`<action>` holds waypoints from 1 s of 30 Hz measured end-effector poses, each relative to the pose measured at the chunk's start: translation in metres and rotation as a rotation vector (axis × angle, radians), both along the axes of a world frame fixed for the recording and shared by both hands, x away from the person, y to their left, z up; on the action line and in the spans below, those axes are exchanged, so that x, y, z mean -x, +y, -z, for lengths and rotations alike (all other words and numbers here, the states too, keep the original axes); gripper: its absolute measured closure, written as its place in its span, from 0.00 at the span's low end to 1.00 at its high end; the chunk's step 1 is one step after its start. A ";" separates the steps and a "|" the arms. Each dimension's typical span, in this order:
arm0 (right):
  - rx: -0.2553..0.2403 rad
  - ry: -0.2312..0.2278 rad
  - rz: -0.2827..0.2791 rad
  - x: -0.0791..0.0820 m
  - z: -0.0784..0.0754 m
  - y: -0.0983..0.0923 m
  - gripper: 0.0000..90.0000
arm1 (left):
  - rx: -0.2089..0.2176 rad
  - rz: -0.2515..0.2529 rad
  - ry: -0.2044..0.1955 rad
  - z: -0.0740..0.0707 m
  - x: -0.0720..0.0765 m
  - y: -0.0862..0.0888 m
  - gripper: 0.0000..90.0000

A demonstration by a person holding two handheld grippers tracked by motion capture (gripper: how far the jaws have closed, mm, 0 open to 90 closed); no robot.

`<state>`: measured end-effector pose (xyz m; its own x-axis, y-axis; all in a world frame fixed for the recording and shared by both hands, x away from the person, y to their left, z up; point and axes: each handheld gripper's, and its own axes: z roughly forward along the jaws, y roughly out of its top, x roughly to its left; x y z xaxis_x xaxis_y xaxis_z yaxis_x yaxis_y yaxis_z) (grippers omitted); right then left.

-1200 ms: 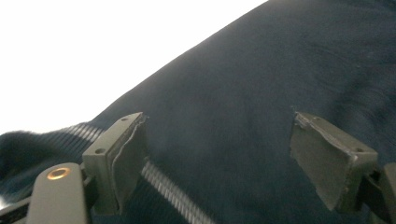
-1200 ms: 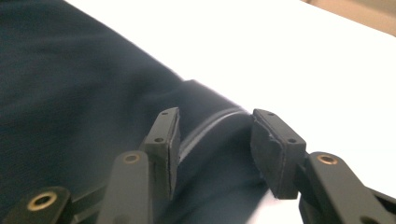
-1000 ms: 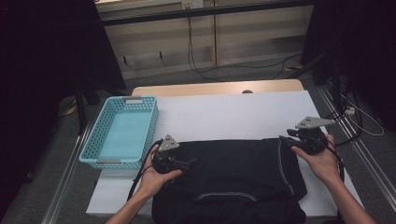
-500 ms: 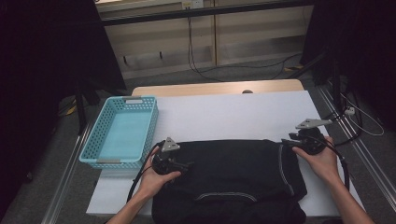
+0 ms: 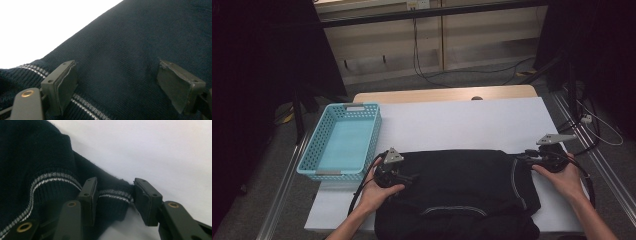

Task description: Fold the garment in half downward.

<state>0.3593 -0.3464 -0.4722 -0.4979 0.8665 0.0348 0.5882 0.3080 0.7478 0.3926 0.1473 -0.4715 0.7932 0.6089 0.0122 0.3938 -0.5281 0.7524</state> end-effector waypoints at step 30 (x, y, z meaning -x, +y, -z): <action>-0.018 0.036 -0.053 -0.001 -0.005 0.007 0.87 | 0.002 0.007 0.005 -0.004 0.003 0.001 0.20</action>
